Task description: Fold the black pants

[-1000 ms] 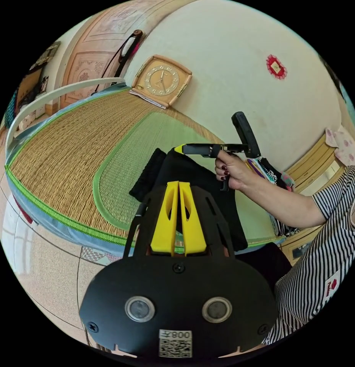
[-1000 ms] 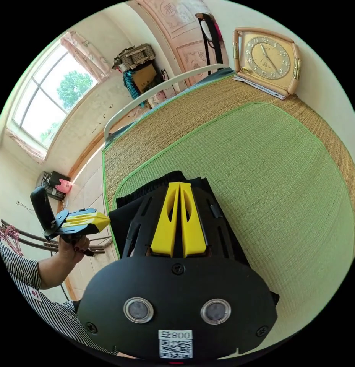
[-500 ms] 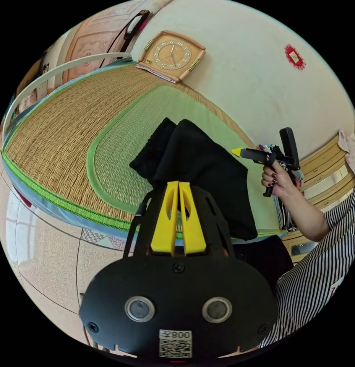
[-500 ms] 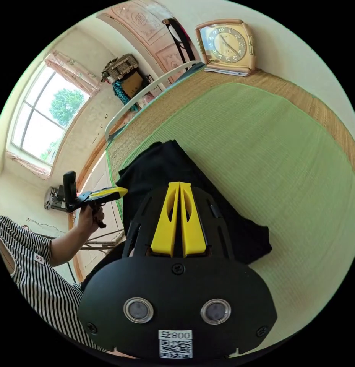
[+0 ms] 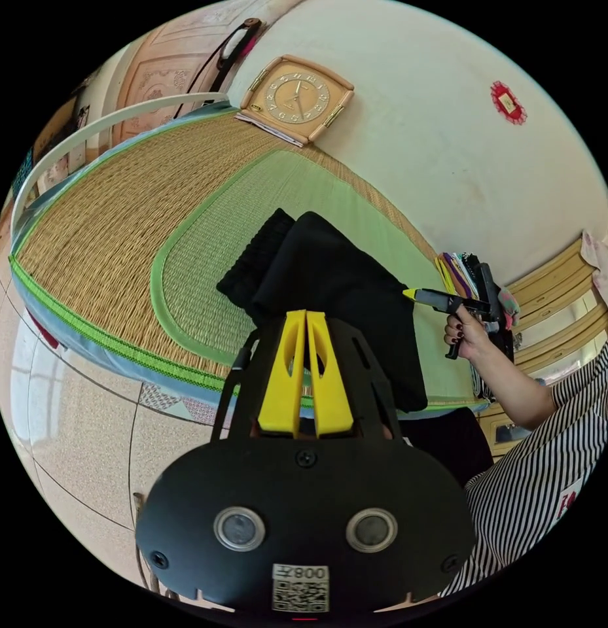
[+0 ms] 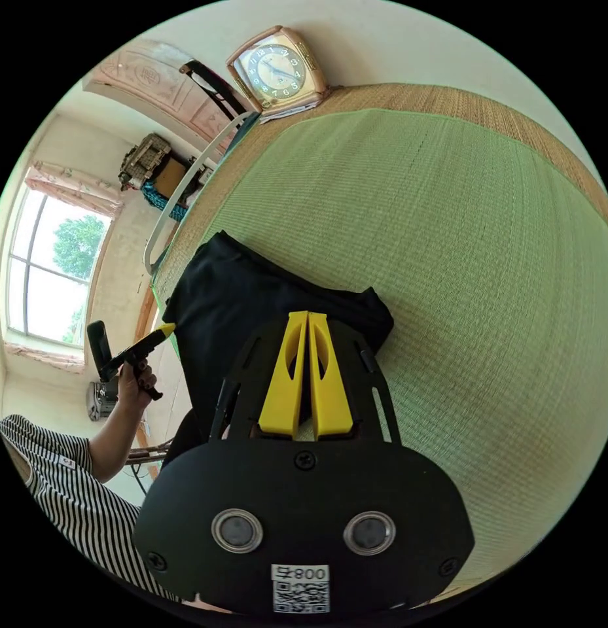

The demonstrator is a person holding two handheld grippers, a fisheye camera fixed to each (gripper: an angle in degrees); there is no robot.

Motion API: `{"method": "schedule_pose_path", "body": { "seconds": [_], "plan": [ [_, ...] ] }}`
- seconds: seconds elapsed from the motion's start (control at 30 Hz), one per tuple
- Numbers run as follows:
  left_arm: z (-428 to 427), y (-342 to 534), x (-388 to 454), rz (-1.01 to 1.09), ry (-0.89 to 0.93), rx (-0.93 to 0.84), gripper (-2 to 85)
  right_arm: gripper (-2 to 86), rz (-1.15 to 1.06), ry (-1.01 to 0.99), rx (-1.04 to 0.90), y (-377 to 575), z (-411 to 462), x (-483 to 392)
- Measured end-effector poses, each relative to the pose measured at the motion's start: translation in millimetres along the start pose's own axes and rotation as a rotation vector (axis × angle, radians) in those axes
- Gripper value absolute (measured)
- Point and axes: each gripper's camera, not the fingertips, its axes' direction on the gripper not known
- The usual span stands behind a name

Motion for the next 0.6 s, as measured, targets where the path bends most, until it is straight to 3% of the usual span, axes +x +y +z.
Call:
{"method": "schedule_pose_path", "body": {
  "seconds": [0.1,0.2,0.4,0.5,0.6],
  "plan": [
    [-1.8,0.7,23.0,0.03,0.035,0.004,0.1,0.0,-0.014,0.045,0.019,5.8,-3.8,5.2],
    [21.1,-0.4,34.2,0.017,0.002,-0.115,0.1,0.0,0.033,-0.008,0.001,6.2,4.5,22.1],
    [14.8,-4.9,59.5,0.006,-0.006,-0.068,0.1,0.0,-0.145,-0.054,-0.022,-22.2,29.9,-5.1],
    [21.5,-10.0,66.5,0.006,-0.03,-0.108,0.1,-0.1,-0.097,-0.031,-0.093,-43.3,62.4,14.0],
    [21.7,-14.7,71.1,-0.009,-0.022,-0.117,0.1,0.0,-0.026,-0.141,-0.094,-47.9,68.8,37.0]
  ]
}}
